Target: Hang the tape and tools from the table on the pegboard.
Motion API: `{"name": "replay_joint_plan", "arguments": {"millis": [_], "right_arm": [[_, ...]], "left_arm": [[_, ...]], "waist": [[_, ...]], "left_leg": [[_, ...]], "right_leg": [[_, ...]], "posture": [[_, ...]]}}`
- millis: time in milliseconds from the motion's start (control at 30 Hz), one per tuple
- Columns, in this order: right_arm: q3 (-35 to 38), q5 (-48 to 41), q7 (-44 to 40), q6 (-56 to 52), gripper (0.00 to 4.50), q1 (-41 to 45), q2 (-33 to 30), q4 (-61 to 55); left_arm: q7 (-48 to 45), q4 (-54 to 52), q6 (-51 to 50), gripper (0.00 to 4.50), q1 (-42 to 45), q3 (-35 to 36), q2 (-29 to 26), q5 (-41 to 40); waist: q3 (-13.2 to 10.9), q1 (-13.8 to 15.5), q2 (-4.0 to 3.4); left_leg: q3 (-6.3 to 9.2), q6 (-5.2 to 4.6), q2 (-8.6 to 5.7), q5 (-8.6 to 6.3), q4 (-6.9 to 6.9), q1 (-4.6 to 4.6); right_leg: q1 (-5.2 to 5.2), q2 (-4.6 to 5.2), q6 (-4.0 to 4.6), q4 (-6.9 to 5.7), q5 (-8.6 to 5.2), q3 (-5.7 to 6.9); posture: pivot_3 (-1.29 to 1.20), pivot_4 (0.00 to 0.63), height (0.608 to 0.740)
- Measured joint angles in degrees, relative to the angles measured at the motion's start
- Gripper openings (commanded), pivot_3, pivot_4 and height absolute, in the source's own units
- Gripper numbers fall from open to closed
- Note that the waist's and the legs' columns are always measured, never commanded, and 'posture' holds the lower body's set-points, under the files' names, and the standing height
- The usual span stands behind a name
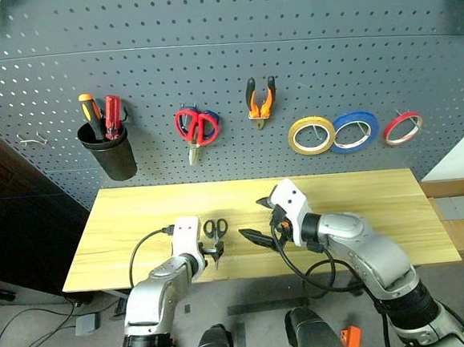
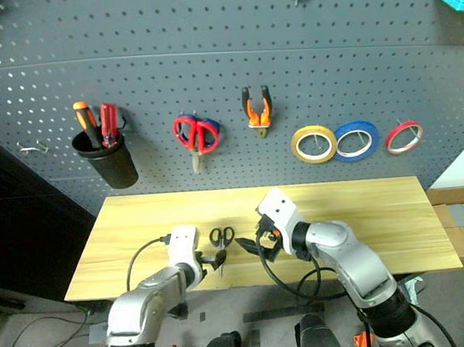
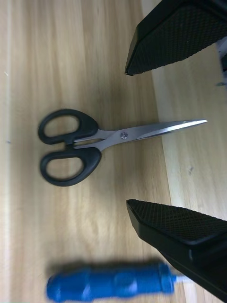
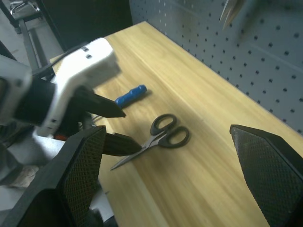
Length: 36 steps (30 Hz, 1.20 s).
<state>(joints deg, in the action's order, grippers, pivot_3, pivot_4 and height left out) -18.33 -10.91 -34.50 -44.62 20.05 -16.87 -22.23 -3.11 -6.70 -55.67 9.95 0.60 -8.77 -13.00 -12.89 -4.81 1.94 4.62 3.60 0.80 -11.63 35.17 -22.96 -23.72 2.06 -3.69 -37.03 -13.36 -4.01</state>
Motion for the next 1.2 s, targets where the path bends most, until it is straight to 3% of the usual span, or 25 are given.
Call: {"name": "replay_joint_plan", "arguments": {"millis": [400,633,733,1100,1200], "right_arm": [[1.7,-5.2,0.4,-7.1,4.49,0.3,0.0,-1.6],[0.6,-8.2,-3.0,-8.5,4.49,0.1,-5.7,-4.7],[-0.4,-8.2,-3.1,-8.4,4.50,-0.1,-6.0,-4.8],[-0.9,-8.4,-2.9,-8.3,4.50,-0.4,-7.2,-5.9],[-0.9,-8.4,-2.9,-8.3,4.50,-0.4,-7.3,-6.0]], "left_arm": [[5.4,15.5,2.3,4.42,8.9,1.9,4.8,4.1],[4.8,18.3,2.5,4.42,10.8,0.9,4.7,5.5],[4.7,19.1,2.5,3.88,11.4,1.5,4.8,5.5],[1.4,21.7,5.0,0.48,12.2,3.7,4.4,5.2],[-0.1,22.3,6.0,0.45,12.2,3.7,4.0,5.1]], "waist": [[0.0,-0.2,0.01],[0.0,-0.3,-0.01],[0.0,-0.3,-0.02],[0.0,-0.3,-0.03],[0.0,-0.4,-0.03]], "left_leg": [[0.01,0.04,-0.01,-0.03,-0.05,0.01],[0.01,0.04,-0.02,-0.03,-0.05,0.13],[0.01,0.04,-0.02,-0.03,-0.04,0.14],[0.01,0.04,-0.02,-0.03,-0.04,0.14],[0.01,0.04,-0.02,-0.03,-0.04,0.13]], "right_leg": [[0.01,0.00,-0.06,0.03,-0.02,0.01],[0.13,0.00,-0.06,0.04,-0.03,0.02],[0.15,0.00,-0.06,0.04,-0.02,0.02],[0.17,0.01,-0.07,0.09,-0.03,0.02],[0.17,0.01,-0.07,0.10,-0.03,0.03]], "posture": [[-0.12,0.217,0.740],[-0.12,0.217,0.740],[-0.13,0.217,0.740],[-0.14,0.217,0.740],[-0.14,0.215,0.740]]}}
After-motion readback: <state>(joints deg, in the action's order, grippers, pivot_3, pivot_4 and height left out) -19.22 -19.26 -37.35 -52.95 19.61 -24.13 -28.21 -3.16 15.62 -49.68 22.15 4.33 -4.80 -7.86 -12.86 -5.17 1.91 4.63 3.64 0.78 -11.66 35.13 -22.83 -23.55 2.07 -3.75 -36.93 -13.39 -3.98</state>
